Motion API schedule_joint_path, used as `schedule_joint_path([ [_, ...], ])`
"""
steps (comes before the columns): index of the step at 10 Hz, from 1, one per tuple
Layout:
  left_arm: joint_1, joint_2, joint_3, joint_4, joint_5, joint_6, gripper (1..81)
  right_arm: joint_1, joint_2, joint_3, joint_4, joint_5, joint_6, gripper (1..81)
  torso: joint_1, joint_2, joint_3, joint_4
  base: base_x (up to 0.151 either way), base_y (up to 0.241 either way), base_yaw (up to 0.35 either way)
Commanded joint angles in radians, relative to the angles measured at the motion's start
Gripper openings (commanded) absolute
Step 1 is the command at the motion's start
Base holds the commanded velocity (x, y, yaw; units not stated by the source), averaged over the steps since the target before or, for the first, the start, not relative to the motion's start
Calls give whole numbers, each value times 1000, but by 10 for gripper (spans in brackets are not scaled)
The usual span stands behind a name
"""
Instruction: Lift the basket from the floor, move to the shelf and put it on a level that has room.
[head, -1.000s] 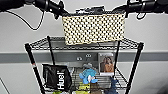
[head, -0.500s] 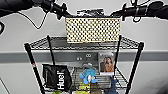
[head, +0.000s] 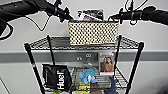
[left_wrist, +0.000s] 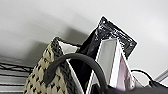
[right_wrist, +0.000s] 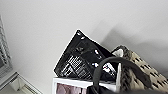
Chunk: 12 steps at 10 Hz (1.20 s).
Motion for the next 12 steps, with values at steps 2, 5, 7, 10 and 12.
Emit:
schedule_joint_path([
  [2, -188, 11, 2, 10, -13, 7, 10, 191, -1, 27, 46, -19, -2, 10, 0, 0, 0, 0, 0, 0, 0],
  [5, -189, -11, 25, 0, -18, 7, 811, 201, -29, 63, 46, -19, -4, 811, 0, 0, 0, 0, 0, 0, 0],
  [7, -197, -54, 83, 0, -22, 7, 811, 213, -79, 120, 48, -17, -2, 811, 0, 0, 0, 0, 0, 0, 0],
  [10, -204, -138, 166, 0, -18, 4, 811, 220, -200, 253, 60, -3, -2, 811, 0, 0, 0, 0, 0, 0, 0],
  [12, -218, -202, 255, -12, -22, 2, 811, 221, -274, 333, 60, 4, 1, 811, 0, 0, 0, 0, 0, 0, 0],
])
